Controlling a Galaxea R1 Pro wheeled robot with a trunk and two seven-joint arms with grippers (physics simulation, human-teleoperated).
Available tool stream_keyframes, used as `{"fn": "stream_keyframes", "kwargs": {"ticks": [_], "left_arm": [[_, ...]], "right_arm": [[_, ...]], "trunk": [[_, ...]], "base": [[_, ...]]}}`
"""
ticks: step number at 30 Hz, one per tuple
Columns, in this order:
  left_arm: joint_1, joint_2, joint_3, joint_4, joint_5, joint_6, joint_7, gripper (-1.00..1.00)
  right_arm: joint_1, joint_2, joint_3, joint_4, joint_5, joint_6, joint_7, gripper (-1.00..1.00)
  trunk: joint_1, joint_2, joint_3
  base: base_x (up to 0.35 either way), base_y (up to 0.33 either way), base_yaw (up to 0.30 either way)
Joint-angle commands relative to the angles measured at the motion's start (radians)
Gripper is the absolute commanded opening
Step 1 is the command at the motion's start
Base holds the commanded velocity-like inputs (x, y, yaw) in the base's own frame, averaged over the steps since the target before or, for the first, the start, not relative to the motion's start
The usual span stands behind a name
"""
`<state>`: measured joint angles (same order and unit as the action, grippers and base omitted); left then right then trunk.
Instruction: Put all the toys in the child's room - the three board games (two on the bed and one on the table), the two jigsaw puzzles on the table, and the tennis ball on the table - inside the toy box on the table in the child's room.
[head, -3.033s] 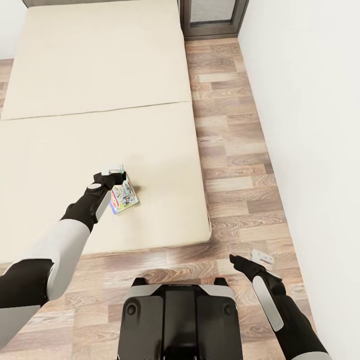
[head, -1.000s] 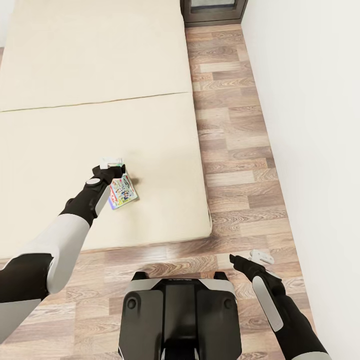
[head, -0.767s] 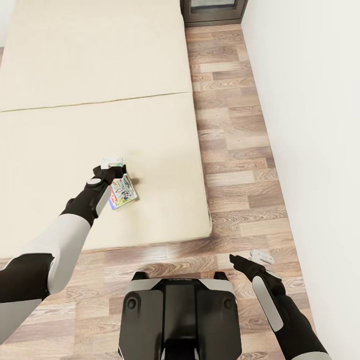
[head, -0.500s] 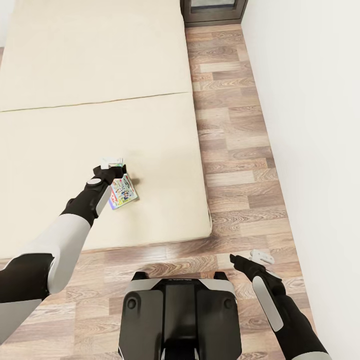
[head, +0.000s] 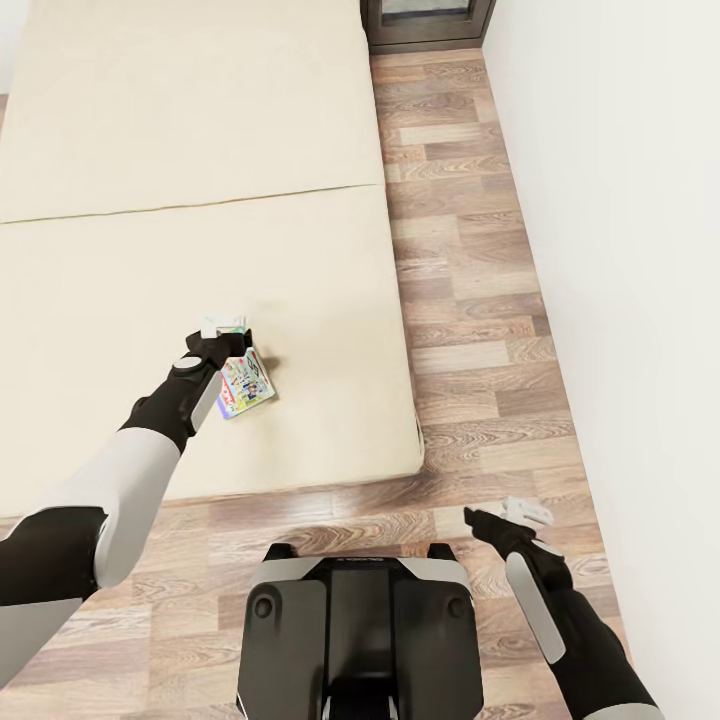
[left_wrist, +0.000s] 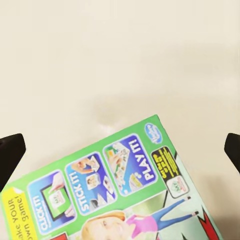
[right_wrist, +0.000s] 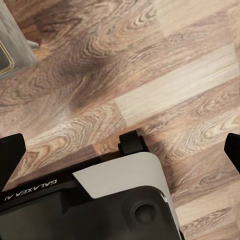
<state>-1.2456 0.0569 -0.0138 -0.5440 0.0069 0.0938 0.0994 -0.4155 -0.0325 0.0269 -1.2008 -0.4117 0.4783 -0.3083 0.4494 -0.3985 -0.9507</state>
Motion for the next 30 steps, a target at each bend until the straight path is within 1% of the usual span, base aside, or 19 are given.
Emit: {"fn": "stream_keyframes", "kwargs": {"ticks": [1, 3, 8, 9, 13, 15, 16, 21, 22, 25, 26, 30], "left_arm": [[0.000, 0.001, -0.002, -0.002, 0.001, 0.006, 0.003, 1.00], [0.000, 0.002, -0.001, -0.001, 0.001, 0.006, 0.003, 1.00], [0.000, 0.004, -0.002, -0.002, 0.001, 0.007, 0.003, 1.00], [0.000, 0.004, -0.002, -0.001, 0.001, 0.007, 0.003, 1.00], [0.000, 0.004, -0.002, -0.002, 0.001, 0.008, 0.002, 1.00], [0.000, 0.004, 0.000, -0.002, 0.001, 0.008, 0.003, 1.00], [0.000, 0.003, 0.000, -0.002, 0.001, 0.009, 0.003, 1.00], [0.000, -0.001, 0.001, -0.002, 0.001, 0.012, 0.003, 1.00], [0.000, -0.002, 0.001, -0.002, 0.001, 0.013, 0.004, 1.00], [0.000, -0.002, 0.001, -0.001, 0.001, 0.014, 0.004, 1.00], [0.000, -0.003, 0.001, -0.001, 0.001, 0.015, 0.004, 1.00], [0.000, -0.003, 0.002, -0.002, 0.001, 0.015, 0.004, 1.00]], "right_arm": [[0.000, -0.001, 0.002, -0.002, -0.010, 0.003, -0.009, 1.00], [-0.003, -0.001, -0.001, -0.003, -0.009, 0.005, -0.009, 1.00], [-0.034, -0.002, -0.006, -0.025, -0.006, 0.014, -0.011, 1.00], [-0.053, -0.003, -0.006, -0.040, -0.005, 0.022, -0.011, 1.00], [-0.090, -0.007, -0.007, -0.066, -0.005, 0.070, -0.012, 1.00], [-0.112, -0.010, -0.009, -0.080, -0.005, 0.120, -0.014, 1.00], [-0.136, -0.012, -0.010, -0.095, -0.005, 0.171, -0.015, 1.00], [-0.190, -0.017, -0.012, -0.134, -0.006, 0.293, -0.018, 1.00], [-0.208, -0.017, -0.013, -0.147, -0.006, 0.338, -0.020, 1.00], [-0.234, -0.018, -0.014, -0.162, -0.006, 0.411, -0.020, 1.00], [-0.250, -0.019, -0.015, -0.170, -0.007, 0.461, -0.022, 1.00], [-0.267, -0.020, -0.028, -0.193, -0.009, 0.533, -0.023, 1.00]], "trunk": [[0.001, -0.002, -0.001], [0.001, -0.002, -0.001], [0.001, -0.002, -0.001], [0.001, -0.002, -0.001], [0.001, -0.002, -0.001], [0.001, -0.002, -0.001], [0.001, -0.002, -0.001], [0.001, -0.002, -0.001], [0.001, -0.002, -0.001], [0.001, -0.002, -0.001], [0.001, -0.002, -0.001], [0.001, -0.002, -0.001]], "base": [[0.000, 0.000, 0.000], [0.000, 0.000, 0.000], [0.000, 0.000, 0.000], [0.000, 0.000, 0.000], [0.000, 0.000, 0.000], [0.000, 0.000, 0.000], [0.000, 0.000, 0.000], [0.000, 0.000, 0.000], [0.000, 0.000, 0.000], [0.000, 0.000, 0.000], [0.000, 0.000, 0.000], [0.000, 0.000, 0.000]]}}
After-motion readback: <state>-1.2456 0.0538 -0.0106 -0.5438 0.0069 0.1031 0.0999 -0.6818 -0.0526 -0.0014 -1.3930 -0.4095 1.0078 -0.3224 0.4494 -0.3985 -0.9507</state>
